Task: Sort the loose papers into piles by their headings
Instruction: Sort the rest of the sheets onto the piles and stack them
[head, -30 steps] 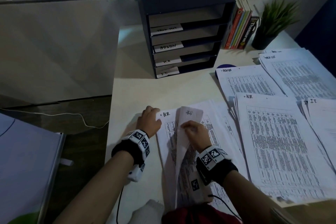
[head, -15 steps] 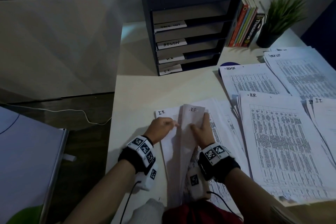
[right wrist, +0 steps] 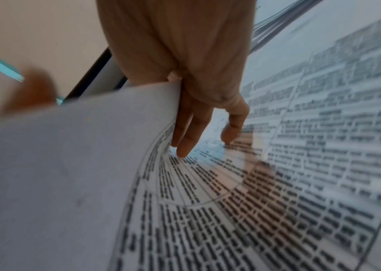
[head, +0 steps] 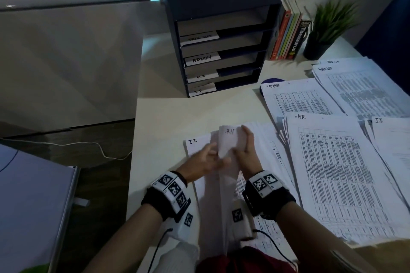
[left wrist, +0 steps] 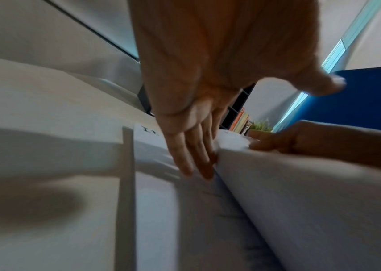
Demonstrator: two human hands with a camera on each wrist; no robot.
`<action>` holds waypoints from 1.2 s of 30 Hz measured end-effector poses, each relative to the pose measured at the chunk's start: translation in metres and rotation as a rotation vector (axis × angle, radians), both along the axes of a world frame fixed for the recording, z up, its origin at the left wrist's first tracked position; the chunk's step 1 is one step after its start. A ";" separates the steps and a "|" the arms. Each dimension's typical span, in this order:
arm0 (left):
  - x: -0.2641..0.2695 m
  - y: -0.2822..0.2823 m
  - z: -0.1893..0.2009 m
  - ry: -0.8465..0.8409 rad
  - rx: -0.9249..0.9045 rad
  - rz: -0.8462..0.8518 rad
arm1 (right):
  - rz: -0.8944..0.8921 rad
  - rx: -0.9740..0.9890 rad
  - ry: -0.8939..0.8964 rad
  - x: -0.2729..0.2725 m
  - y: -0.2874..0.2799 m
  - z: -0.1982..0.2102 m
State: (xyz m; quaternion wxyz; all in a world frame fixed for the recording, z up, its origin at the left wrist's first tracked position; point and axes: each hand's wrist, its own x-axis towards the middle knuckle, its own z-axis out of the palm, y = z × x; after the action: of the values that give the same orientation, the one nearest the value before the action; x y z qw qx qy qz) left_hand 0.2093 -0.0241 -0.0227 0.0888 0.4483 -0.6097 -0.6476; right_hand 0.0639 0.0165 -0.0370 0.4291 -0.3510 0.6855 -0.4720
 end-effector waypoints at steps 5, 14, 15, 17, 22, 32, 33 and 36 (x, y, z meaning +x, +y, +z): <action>-0.007 0.018 0.011 -0.092 -0.054 -0.124 | -0.140 -0.022 -0.381 -0.001 -0.011 0.027; -0.028 0.005 0.061 0.015 -0.313 0.241 | -0.241 -0.012 -0.120 -0.057 0.001 0.044; -0.032 0.005 0.069 0.063 -0.302 0.287 | -0.274 -0.004 -0.118 -0.070 0.004 0.045; -0.048 0.008 0.082 0.135 -0.259 0.329 | -0.273 0.007 -0.149 -0.096 0.013 0.050; -0.111 0.019 0.078 0.154 -0.181 0.414 | -0.382 -0.009 0.088 -0.166 0.044 0.064; -0.220 0.062 0.009 -0.347 -0.214 0.111 | -0.492 0.420 0.539 -0.257 0.109 0.042; -0.224 0.067 0.008 -0.400 -0.167 0.086 | -0.474 0.458 0.554 -0.258 0.112 0.037; -0.233 0.080 0.005 -0.542 -0.167 0.050 | -0.293 0.583 0.704 -0.255 0.119 0.023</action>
State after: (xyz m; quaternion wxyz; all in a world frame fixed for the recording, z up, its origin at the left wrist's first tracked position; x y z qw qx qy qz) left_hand -0.0233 0.0563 -0.0177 -0.0249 0.6112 -0.6511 -0.4493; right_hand -0.1916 0.1355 -0.0137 0.1804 -0.2544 0.9351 -0.1681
